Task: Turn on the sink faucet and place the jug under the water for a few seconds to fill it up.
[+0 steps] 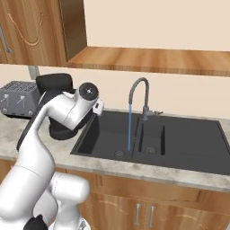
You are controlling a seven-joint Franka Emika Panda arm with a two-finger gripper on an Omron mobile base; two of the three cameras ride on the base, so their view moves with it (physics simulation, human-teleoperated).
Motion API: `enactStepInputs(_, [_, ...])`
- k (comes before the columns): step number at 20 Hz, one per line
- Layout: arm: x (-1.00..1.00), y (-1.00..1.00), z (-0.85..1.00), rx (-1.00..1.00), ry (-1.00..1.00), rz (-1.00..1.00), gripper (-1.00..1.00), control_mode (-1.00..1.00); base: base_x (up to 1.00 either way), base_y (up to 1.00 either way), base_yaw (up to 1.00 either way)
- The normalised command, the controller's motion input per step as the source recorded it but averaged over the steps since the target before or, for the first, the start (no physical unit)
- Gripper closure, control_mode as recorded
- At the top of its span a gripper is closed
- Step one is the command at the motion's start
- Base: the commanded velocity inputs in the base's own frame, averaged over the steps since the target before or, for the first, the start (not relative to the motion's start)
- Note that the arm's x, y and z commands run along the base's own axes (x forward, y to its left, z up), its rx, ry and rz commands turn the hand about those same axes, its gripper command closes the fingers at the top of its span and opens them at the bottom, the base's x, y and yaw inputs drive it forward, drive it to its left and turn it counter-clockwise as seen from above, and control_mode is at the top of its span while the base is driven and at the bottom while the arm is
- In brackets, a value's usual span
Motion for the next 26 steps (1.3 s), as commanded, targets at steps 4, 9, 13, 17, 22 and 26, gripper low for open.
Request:
enactStepInputs(4, [0.01,-0.01,0.0,0.01,0.0,-0.42,1.0,-1.0,0.0,0.0,0.0])
enactStepInputs(9, [0.0,-0.13,0.0,0.06,0.07,-0.55,1.0,-1.0,0.0,0.0,0.0])
enactStepInputs(13, [0.0,-0.13,0.0,0.09,0.21,-0.59,1.0,-1.0,0.0,0.0,0.0])
enactStepInputs(17, [0.01,-0.28,0.0,0.08,0.25,-0.62,1.0,-1.0,0.0,0.0,0.0])
enactStepInputs(22, [0.0,-0.25,0.0,0.13,0.17,-0.57,1.0,-1.0,0.0,0.0,0.0])
enactStepInputs(26, [0.01,0.0,-0.01,0.05,0.02,-0.17,1.0,-1.0,0.0,0.0,0.0])
